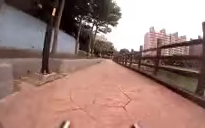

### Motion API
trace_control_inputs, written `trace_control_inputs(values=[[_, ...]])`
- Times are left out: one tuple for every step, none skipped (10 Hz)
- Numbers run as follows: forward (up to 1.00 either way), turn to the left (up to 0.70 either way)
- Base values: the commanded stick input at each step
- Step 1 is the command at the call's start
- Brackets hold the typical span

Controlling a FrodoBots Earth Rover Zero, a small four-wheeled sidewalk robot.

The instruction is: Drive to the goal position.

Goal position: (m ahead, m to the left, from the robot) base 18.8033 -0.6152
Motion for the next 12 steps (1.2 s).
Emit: trace_control_inputs(values=[[1.00,-0.26],[1.00,-0.40],[1.00,-0.30],[1.00,-0.11],[1.00,0.00],[1.00,0.00],[1.00,0.00],[1.00,0.00],[1.00,0.00],[1.00,0.00],[1.00,0.00],[1.00,0.00]])
